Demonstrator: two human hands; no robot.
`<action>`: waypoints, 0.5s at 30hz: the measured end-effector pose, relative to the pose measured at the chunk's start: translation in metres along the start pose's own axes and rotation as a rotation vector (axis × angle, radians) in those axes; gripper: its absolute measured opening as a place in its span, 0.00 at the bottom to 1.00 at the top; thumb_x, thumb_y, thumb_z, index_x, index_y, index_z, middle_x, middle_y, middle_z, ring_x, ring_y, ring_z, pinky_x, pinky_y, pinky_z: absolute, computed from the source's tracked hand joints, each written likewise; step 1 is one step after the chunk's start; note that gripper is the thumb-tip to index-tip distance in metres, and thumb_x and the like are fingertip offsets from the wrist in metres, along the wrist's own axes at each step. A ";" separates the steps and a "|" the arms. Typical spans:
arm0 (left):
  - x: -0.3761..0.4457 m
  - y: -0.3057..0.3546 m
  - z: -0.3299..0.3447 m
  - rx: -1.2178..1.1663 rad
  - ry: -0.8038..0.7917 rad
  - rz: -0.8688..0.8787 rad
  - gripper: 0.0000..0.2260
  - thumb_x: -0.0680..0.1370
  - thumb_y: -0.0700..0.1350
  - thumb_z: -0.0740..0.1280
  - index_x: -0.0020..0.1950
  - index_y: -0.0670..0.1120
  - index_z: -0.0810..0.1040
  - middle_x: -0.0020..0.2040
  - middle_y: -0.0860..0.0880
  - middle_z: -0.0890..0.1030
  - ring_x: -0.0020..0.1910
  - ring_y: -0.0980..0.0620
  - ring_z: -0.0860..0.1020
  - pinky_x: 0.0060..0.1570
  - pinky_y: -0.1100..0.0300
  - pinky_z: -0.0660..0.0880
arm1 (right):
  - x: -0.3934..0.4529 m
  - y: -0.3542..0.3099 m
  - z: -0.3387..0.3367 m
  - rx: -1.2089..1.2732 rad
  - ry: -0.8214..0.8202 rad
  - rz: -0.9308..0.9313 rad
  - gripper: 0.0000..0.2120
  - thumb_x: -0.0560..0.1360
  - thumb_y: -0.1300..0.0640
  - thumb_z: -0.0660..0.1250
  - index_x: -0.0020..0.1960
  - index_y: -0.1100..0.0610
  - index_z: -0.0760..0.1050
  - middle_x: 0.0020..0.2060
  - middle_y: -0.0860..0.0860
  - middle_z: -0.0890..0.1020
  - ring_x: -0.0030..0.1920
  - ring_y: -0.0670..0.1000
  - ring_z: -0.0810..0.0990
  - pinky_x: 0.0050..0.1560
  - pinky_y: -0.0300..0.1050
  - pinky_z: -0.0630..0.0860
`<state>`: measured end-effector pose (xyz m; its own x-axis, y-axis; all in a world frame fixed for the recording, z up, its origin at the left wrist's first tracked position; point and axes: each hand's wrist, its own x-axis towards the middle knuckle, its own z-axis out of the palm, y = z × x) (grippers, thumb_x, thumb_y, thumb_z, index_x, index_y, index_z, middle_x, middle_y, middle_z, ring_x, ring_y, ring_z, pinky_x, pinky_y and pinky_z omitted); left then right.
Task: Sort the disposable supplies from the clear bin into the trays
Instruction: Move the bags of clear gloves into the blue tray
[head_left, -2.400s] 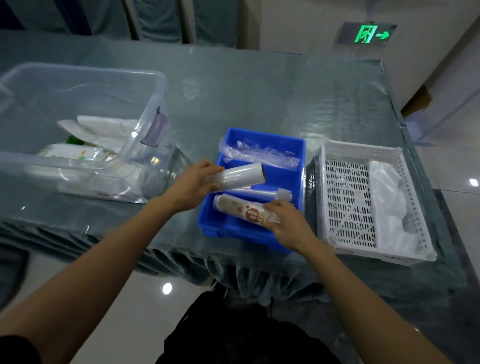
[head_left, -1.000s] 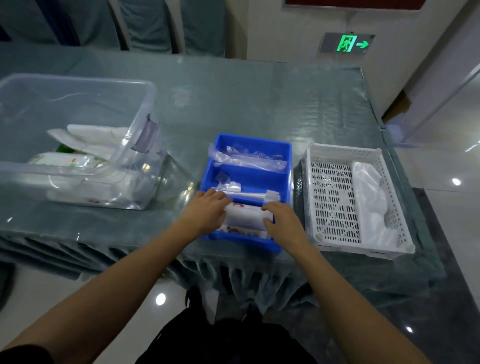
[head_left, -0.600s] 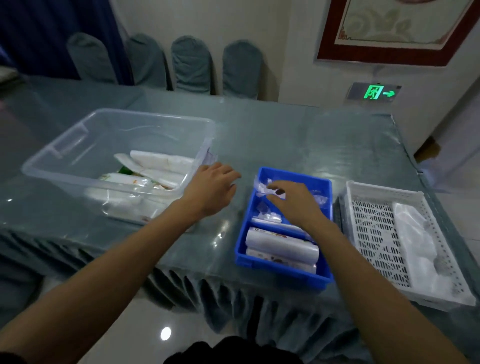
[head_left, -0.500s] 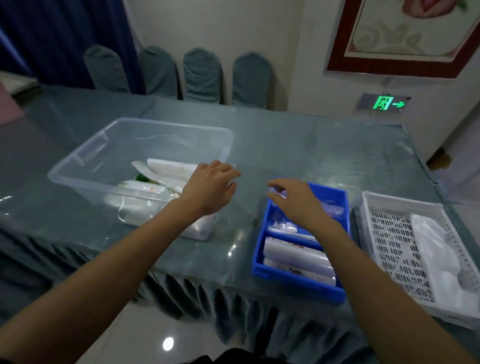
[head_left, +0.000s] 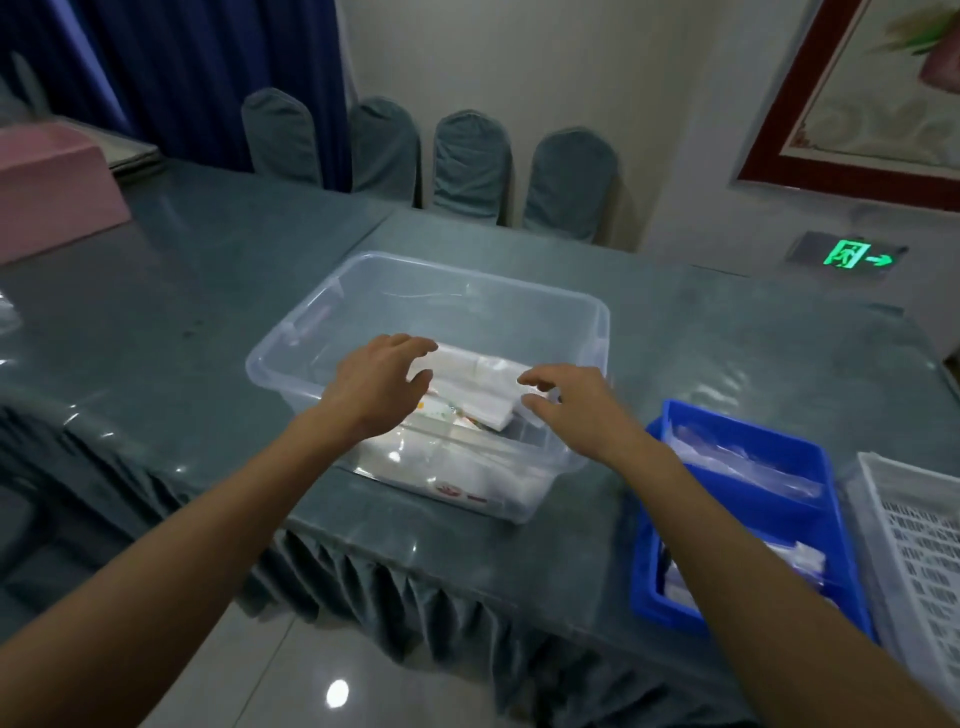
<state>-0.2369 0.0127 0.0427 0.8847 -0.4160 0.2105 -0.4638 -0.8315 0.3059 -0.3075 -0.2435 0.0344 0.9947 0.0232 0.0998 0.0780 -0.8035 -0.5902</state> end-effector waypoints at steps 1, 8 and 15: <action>0.003 -0.008 -0.001 -0.010 -0.006 -0.012 0.16 0.81 0.51 0.63 0.69 0.53 0.74 0.67 0.51 0.78 0.66 0.47 0.73 0.62 0.46 0.74 | 0.009 -0.004 0.003 -0.008 -0.012 0.003 0.13 0.78 0.54 0.68 0.61 0.53 0.81 0.56 0.48 0.83 0.55 0.46 0.79 0.59 0.42 0.75; 0.039 -0.057 0.014 -0.037 -0.099 -0.049 0.17 0.81 0.51 0.64 0.70 0.54 0.74 0.68 0.53 0.76 0.68 0.49 0.72 0.63 0.47 0.73 | 0.073 -0.009 0.036 -0.054 -0.163 0.041 0.13 0.79 0.52 0.67 0.63 0.51 0.79 0.58 0.48 0.82 0.58 0.48 0.79 0.60 0.44 0.74; 0.092 -0.096 0.035 0.004 -0.267 -0.055 0.15 0.81 0.52 0.65 0.68 0.54 0.76 0.66 0.53 0.78 0.60 0.48 0.78 0.60 0.49 0.75 | 0.144 0.011 0.064 -0.091 -0.301 0.073 0.16 0.78 0.50 0.67 0.65 0.50 0.77 0.61 0.49 0.80 0.61 0.51 0.78 0.59 0.44 0.72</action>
<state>-0.1089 0.0411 -0.0001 0.8902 -0.4518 -0.0590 -0.4147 -0.8569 0.3061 -0.1594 -0.2108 -0.0094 0.9736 0.1278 -0.1891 0.0133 -0.8589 -0.5119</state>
